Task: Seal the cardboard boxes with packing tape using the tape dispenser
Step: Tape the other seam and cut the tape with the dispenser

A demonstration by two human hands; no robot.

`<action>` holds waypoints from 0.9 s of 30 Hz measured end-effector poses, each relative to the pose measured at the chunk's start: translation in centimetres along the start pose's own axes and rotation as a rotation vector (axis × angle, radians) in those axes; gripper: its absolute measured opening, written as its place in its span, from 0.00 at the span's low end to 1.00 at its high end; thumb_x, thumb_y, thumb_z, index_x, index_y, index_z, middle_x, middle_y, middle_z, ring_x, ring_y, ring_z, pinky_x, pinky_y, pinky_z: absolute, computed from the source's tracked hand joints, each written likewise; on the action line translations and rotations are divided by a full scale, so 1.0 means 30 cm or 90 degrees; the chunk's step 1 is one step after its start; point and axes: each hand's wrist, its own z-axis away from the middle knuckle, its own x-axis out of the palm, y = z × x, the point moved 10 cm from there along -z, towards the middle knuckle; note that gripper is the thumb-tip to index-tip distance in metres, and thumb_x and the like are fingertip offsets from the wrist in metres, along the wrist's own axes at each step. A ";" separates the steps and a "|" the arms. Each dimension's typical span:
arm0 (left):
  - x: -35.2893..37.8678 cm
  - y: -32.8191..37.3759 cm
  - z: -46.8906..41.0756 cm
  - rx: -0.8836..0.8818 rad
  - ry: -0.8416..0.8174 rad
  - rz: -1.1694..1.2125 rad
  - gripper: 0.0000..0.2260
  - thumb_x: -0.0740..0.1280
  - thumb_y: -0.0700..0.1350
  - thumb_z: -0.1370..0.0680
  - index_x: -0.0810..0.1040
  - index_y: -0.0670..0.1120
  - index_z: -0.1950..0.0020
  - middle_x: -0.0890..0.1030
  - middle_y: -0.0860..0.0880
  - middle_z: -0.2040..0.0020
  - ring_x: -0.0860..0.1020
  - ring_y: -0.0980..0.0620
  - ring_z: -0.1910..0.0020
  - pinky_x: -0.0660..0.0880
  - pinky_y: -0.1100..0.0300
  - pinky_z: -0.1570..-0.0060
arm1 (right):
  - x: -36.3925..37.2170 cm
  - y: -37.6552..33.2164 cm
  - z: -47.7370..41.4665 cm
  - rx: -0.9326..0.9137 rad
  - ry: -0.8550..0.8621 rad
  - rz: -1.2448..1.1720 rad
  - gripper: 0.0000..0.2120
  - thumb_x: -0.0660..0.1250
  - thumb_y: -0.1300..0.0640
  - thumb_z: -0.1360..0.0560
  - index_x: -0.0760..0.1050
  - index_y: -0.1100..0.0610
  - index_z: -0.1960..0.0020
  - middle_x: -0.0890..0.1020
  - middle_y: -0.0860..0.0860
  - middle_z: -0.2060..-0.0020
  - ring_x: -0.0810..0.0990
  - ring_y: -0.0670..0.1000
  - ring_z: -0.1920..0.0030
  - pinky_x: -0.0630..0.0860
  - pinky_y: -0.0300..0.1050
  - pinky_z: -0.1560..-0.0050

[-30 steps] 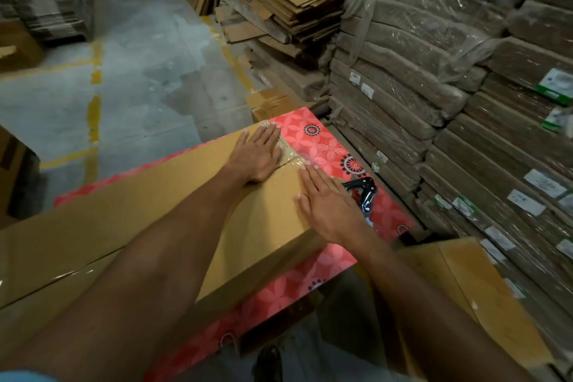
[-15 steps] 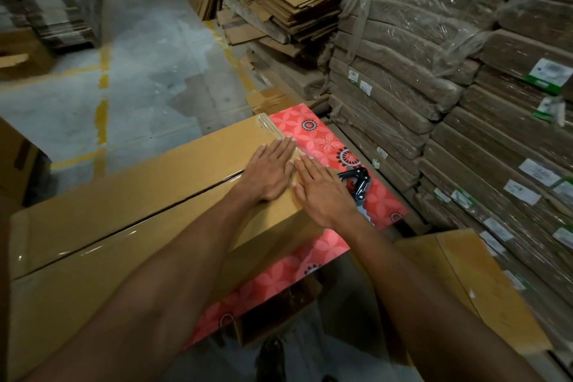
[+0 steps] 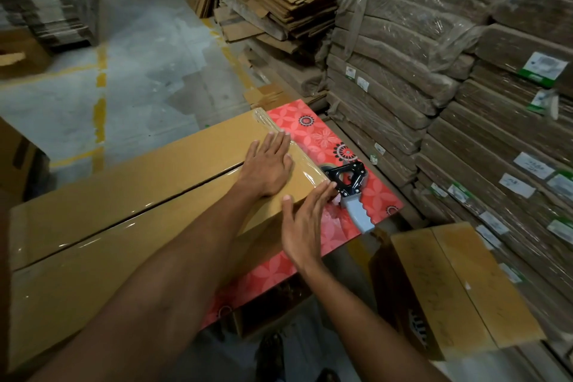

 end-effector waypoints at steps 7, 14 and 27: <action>0.004 -0.011 -0.012 0.001 0.005 0.009 0.26 0.41 0.55 0.15 0.43 0.51 0.17 0.45 0.52 0.17 0.44 0.52 0.18 0.42 0.46 0.20 | 0.017 0.009 -0.015 0.057 0.030 -0.050 0.45 0.59 0.42 0.18 0.27 0.52 0.21 0.29 0.47 0.21 0.45 0.52 0.19 0.58 0.42 0.28; -0.012 -0.056 -0.053 -0.009 0.007 0.002 0.27 0.42 0.56 0.15 0.44 0.52 0.17 0.45 0.53 0.17 0.44 0.52 0.18 0.43 0.46 0.20 | 0.090 -0.026 0.017 0.124 0.006 -0.083 0.45 0.60 0.45 0.17 0.27 0.54 0.21 0.38 0.47 0.19 0.43 0.44 0.22 0.45 0.40 0.26; -0.132 -0.497 0.014 -0.033 0.046 0.034 0.27 0.49 0.63 0.16 0.57 0.54 0.19 0.56 0.50 0.17 0.54 0.49 0.19 0.51 0.46 0.23 | 0.289 -0.163 -0.118 0.081 -0.086 -0.113 0.47 0.63 0.44 0.19 0.29 0.52 0.20 0.36 0.47 0.19 0.48 0.51 0.20 0.53 0.43 0.27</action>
